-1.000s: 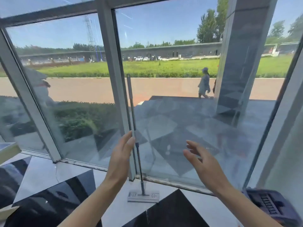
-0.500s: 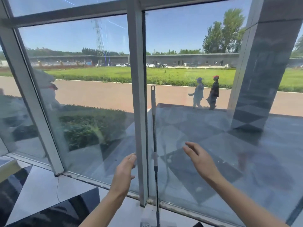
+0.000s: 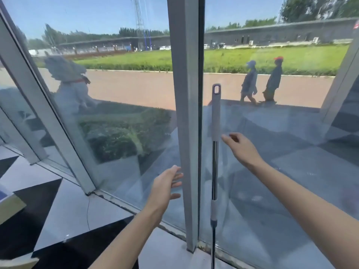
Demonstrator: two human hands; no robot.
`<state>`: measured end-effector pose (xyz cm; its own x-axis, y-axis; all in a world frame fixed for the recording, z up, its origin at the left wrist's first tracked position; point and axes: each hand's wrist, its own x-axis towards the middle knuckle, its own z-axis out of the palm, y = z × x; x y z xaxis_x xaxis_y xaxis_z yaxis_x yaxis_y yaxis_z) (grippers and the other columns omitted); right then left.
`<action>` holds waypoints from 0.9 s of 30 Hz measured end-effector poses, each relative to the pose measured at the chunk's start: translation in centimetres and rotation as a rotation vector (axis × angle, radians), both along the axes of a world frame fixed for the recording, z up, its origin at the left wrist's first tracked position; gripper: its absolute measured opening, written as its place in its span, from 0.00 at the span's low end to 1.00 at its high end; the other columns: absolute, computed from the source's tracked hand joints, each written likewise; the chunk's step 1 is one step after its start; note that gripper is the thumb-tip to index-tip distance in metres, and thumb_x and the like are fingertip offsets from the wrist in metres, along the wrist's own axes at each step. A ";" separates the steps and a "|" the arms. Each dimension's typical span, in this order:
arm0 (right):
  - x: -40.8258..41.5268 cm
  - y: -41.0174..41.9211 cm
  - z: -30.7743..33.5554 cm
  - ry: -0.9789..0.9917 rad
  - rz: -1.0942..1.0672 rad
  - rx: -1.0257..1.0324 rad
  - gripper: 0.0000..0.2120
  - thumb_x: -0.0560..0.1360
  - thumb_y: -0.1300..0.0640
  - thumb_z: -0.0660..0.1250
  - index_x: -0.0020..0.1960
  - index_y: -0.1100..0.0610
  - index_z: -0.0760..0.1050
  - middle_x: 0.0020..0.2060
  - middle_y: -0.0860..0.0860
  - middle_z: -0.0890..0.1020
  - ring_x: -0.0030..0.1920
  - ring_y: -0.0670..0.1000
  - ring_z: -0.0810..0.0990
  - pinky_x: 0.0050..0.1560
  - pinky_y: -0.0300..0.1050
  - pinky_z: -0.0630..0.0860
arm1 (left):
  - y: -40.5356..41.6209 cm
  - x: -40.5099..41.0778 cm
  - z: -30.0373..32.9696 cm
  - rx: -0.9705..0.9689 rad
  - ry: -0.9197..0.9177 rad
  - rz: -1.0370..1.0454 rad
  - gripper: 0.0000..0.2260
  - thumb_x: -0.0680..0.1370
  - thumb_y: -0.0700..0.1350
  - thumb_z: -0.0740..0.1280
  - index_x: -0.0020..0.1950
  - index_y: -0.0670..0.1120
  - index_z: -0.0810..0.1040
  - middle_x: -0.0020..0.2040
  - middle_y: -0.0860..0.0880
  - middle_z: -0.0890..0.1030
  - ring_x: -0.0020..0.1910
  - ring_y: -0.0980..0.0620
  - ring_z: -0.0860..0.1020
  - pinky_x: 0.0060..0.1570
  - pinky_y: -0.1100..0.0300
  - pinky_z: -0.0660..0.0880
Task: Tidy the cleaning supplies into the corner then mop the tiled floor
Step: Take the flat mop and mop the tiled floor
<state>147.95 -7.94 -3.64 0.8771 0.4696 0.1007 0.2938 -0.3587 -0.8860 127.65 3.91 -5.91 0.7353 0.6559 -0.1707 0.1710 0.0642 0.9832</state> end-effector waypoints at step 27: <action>-0.6 7.4 0.2 0.105 -0.213 0.073 0.12 0.73 0.58 0.72 0.54 0.63 0.79 0.47 0.59 0.83 0.45 0.49 0.78 0.49 0.48 0.77 | 9.8 14.6 -10.1 -1.020 0.464 -0.420 0.34 0.81 0.59 0.54 0.75 0.33 0.54 0.69 0.27 0.65 0.61 0.29 0.72 0.53 0.38 0.72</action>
<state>147.35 -0.53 -3.46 0.9629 0.2679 0.0311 0.1238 -0.3363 -0.9336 142.30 13.71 -16.04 0.5908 -0.2127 -0.7782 0.6902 0.6328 0.3510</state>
